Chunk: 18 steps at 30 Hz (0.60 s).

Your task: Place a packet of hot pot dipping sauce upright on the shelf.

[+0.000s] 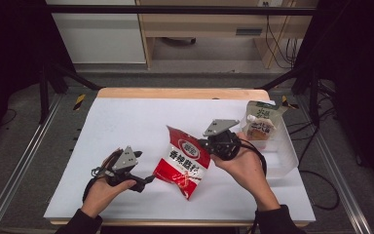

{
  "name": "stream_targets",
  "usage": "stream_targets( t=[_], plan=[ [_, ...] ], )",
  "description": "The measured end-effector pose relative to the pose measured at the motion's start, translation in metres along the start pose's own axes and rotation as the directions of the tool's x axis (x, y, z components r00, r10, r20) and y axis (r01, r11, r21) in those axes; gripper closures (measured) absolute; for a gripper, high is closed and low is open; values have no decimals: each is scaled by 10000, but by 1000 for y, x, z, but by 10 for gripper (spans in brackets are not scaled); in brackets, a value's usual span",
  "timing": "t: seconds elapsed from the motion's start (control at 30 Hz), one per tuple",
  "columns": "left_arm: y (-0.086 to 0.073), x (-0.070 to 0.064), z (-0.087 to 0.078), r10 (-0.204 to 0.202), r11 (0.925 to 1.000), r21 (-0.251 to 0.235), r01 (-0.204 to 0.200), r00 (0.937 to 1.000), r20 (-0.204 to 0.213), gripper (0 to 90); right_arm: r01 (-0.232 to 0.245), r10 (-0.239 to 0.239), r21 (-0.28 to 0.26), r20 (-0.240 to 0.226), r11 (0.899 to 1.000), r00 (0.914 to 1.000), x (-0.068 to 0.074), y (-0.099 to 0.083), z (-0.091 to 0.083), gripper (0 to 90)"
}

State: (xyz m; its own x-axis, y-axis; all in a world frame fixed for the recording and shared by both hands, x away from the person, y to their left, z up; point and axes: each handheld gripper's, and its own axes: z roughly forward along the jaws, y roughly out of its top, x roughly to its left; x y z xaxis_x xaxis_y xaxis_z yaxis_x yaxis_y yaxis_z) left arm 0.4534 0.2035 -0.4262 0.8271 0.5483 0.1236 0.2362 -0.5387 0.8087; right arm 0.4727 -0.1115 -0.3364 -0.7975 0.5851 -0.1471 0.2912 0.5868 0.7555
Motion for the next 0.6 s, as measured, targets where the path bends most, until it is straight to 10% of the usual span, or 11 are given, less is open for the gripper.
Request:
stream_targets(
  t=[0.6],
  plan=[
    [35, 36, -21, 71, 9954, -954, -102, 9994, -325, 143, 1847, -1868, -337, -798, 9822, 9791, 19, 53, 0, 900]
  ],
)
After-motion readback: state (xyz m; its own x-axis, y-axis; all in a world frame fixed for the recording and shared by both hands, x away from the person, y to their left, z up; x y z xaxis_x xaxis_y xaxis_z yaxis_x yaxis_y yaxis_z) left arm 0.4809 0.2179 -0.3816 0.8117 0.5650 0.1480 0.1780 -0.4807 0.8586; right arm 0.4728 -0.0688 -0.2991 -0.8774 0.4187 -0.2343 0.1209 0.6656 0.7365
